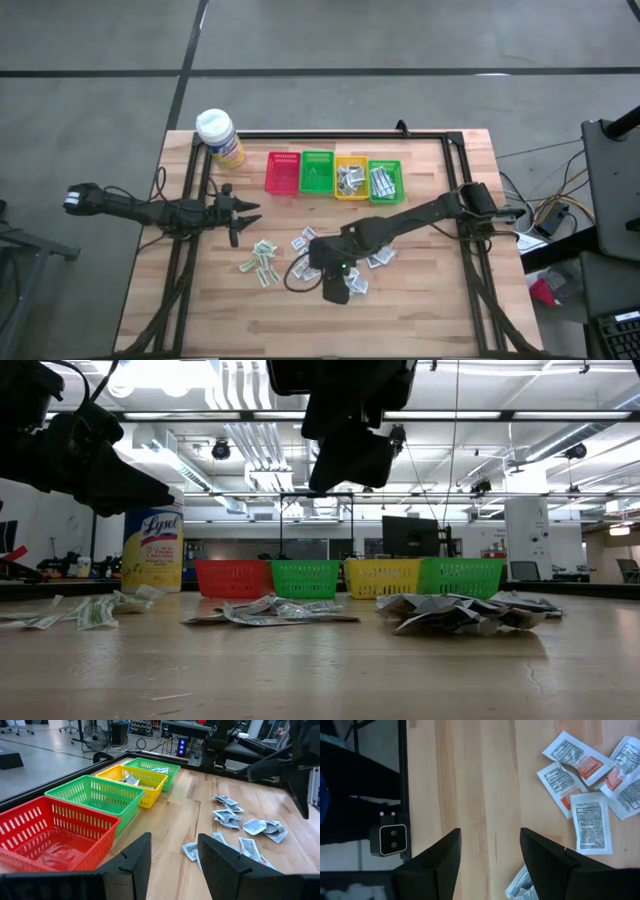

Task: Pick & Place First Aid Supplies
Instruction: Put the blue alcohol pad into the yellow bin

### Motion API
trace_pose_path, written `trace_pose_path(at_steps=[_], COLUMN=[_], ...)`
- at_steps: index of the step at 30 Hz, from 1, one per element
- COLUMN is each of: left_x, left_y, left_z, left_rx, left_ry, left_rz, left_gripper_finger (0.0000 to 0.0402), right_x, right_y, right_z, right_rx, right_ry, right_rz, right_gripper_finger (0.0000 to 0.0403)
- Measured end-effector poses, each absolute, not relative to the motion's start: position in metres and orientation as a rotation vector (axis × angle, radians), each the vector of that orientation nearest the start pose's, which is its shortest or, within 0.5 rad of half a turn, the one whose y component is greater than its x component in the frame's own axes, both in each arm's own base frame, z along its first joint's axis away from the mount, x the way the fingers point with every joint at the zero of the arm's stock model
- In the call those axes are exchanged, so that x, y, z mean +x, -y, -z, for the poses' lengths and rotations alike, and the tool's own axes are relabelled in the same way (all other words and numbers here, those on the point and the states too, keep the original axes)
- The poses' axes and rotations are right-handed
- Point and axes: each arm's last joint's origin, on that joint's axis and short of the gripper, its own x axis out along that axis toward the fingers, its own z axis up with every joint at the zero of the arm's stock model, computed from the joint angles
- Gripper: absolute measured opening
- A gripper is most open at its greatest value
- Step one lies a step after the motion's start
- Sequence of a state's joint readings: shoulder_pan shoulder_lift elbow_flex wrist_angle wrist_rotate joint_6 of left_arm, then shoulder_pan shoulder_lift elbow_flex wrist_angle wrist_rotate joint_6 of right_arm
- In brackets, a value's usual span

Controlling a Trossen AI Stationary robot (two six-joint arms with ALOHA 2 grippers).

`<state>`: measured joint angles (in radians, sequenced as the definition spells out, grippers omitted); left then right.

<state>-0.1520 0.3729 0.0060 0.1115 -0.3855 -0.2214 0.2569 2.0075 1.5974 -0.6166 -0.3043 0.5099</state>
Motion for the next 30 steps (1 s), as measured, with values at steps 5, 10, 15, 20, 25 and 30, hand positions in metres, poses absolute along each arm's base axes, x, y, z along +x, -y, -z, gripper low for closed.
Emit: trace_pose_path(at_steps=[5, 10, 15, 20, 25, 30], left_x=[0.116, 0.116, 0.116, 0.116, 0.116, 0.116], left_y=[0.007, 0.007, 0.007, 0.007, 0.007, 0.007], left_z=[-0.144, -0.144, -0.144, -0.144, -0.144, -0.144], left_rx=[-0.155, -0.168, -0.177, -0.177, -0.177, -0.136], left_ry=[-0.219, -0.218, -0.217, -0.216, -0.217, -0.222], left_rz=[-0.259, -0.260, -0.261, -0.261, -0.262, -0.258], left_gripper_finger=[0.0158, 0.0158, 0.0158, 0.0158, 0.0158, 0.0158], right_x=[0.409, 0.393, 0.390, 0.390, 0.387, 0.388], right_y=[-0.116, -0.114, -0.129, -0.143, -0.151, -0.151], right_z=[-0.214, -0.211, -0.225, -0.227, -0.226, -0.221], right_rx=[0.469, 0.362, 0.350, 0.398, 0.504, 0.574], right_ry=[-1.207, -1.259, -1.203, -1.179, -1.166, -1.145], right_rz=[-0.164, 0.199, 0.315, 0.309, 0.387, 0.466], right_gripper_finger=[0.0201, 0.0201, 0.0201, 0.0201, 0.0201, 0.0201])
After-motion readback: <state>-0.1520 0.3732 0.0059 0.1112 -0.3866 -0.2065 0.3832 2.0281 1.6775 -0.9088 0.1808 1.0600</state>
